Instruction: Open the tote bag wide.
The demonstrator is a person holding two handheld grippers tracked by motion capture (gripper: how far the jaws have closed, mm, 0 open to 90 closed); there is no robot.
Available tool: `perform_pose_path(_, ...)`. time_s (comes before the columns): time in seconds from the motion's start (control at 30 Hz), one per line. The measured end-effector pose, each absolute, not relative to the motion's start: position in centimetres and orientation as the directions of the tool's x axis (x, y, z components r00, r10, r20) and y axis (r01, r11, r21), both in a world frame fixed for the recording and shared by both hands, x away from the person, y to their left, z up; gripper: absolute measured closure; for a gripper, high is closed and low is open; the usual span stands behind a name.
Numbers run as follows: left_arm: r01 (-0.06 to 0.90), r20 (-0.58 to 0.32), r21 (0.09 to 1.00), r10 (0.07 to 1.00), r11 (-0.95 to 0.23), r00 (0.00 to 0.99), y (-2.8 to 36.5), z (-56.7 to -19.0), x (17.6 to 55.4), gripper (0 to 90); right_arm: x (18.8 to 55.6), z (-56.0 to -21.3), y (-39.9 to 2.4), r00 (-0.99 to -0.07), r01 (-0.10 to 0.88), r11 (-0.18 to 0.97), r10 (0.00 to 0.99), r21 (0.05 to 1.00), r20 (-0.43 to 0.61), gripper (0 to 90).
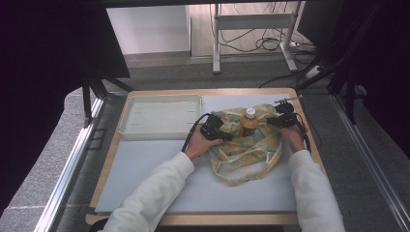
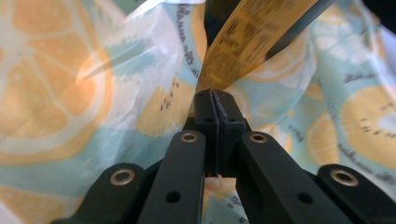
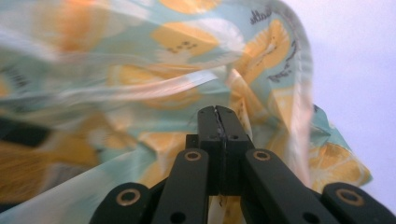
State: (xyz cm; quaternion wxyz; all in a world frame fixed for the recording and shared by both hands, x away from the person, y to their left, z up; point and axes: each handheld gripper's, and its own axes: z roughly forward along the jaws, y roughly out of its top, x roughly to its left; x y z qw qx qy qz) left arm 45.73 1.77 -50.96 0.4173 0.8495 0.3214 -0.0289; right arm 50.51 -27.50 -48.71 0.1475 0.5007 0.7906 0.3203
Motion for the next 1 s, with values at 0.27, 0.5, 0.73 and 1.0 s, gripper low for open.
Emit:
perform_pose_path(0.27, 0.524, -0.291, 0.743, 0.505, -0.416, 0.813, 2.8, -48.8, 44.3, 89.2, 46.9, -45.9, -27.8, -0.531, 0.622, 0.302, 0.841, 0.722, 0.106, 89.2)
perform_pose_path(0.5, 0.506, -0.268, 0.763, 0.515, -0.403, 0.814, 4.3, -47.9, 42.9, 89.1, 44.2, -45.5, -27.5, -0.566, 0.603, 0.319, 0.817, 0.732, 0.110, 89.2)
perform_pose_path(0.73, 0.490, -0.249, 0.780, 0.524, -0.390, 0.814, 6.3, -47.3, 41.2, 89.1, 41.9, -46.1, -27.1, -0.607, 0.581, 0.347, 0.788, 0.736, 0.108, 89.2)
perform_pose_path(1.0, 0.506, -0.269, 0.781, 0.534, -0.366, 0.801, 8.3, -47.4, 39.9, 87.8, 40.3, -46.0, -26.8, -0.639, 0.562, 0.368, 0.762, 0.741, 0.105, 89.1)
